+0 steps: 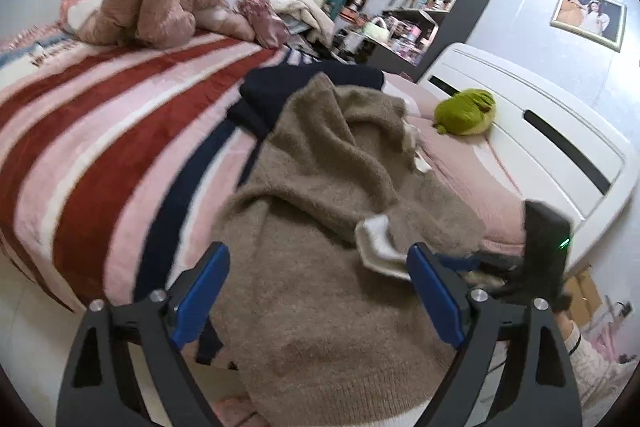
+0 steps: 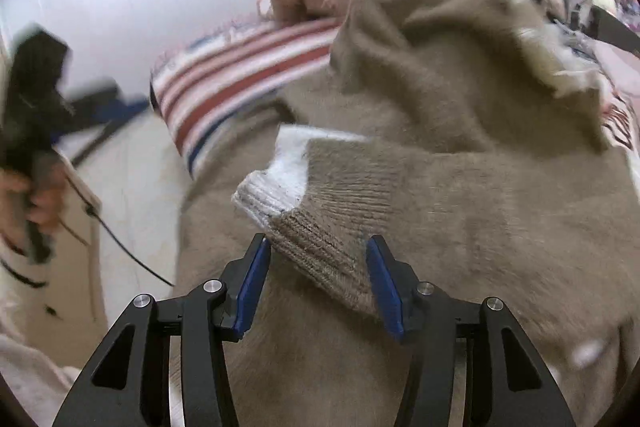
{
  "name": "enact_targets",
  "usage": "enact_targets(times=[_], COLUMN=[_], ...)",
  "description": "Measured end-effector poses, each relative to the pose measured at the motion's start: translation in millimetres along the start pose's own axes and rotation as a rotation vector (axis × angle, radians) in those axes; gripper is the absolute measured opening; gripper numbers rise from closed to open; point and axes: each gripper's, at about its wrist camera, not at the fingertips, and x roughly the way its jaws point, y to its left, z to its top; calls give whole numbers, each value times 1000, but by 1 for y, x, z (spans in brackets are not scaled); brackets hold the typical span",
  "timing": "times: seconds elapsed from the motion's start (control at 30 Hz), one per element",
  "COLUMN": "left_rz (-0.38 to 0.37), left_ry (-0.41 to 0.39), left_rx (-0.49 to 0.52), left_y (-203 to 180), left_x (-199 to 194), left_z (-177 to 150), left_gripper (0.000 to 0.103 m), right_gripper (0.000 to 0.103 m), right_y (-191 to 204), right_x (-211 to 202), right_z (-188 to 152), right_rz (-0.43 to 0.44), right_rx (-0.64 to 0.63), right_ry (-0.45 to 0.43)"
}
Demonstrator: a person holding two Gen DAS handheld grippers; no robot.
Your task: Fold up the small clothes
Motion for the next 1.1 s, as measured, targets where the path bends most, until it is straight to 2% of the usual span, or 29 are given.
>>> enact_targets(times=[0.07, 0.13, 0.2, 0.3, 0.37, 0.43, 0.5, 0.53, 0.6, 0.7, 0.8, 0.83, 0.87, 0.9, 0.93, 0.97, 1.0, 1.03, 1.07, 1.1], left_rz=[-18, -8, 8, -11, -33, -45, -63, -85, -138, -191, -225, -250, -270, -277, -270, -261, -252, -246, -240, -231], left_ry=[32, 69, 113, 179, 221, 255, 281, 292, 304, 316, 325, 320, 318, 317, 315, 313, 310, 304, 297, 284], left_rx=[-24, -46, -79, -129, -175, -224, -270, -296, -336, -384, -434, -453, -459, -451, -428, -405, -383, -369, -361, -352], left_y=[8, 17, 29, 44, 53, 63, 69, 71, 72, 73, 73, 73, 71, 67, 62, 57, 53, 49, 51, 50], left_x=[6, 13, 21, 34, 45, 55, 65, 69, 78, 92, 104, 105, 105, 104, 102, 99, 95, 91, 84, 80], left_z=[-8, -19, -32, -52, -67, -81, -93, -98, -106, -113, -117, -120, -120, -119, -118, -116, -113, -110, -107, -104], left_gripper=[91, 91, 91, 91, 91, 91, 91, 91, 91, 91, 89, 84, 72, 62, 58, 44, 26, 16, 10, 9], right_gripper=[51, 63, 67, 69, 69, 71, 71, 71, 71, 71, 72, 71, 70, 64, 54, 50, 39, 22, 19, 19], right_y=[-8, -22, -43, -90, -108, -130, -144, -152, -151, -152, -153, -154, -154, -151, -150, -149, -148, -147, -145, -144], right_x=[-37, -74, -110, -152, -163, -169, -166, -158, -143, -122, -102, -98, -94, -91, -91, -92, -95, -98, -101, -104], right_z=[-10, -27, -52, -113, -144, -192, -223, -242, -259, -267, -262, -258, -253, -249, -243, -241, -237, -234, -229, -226], right_rz=[-3, -55, -111, -153, -167, -158, -89, -10, 69, 195, 257, 284, 317, 341, 346, 347, 344, 335, 326, 330], right_rx=[37, 87, 170, 390, 500, 621, 727, 800, 854, 884, 879, 871, 859, 841, 822, 811, 793, 780, 765, 753], right_ry=[-55, -93, -119, -127, -119, -105, -103, -105, -114, -155, -184, -189, -194, -197, -201, -205, -211, -218, -228, -244])
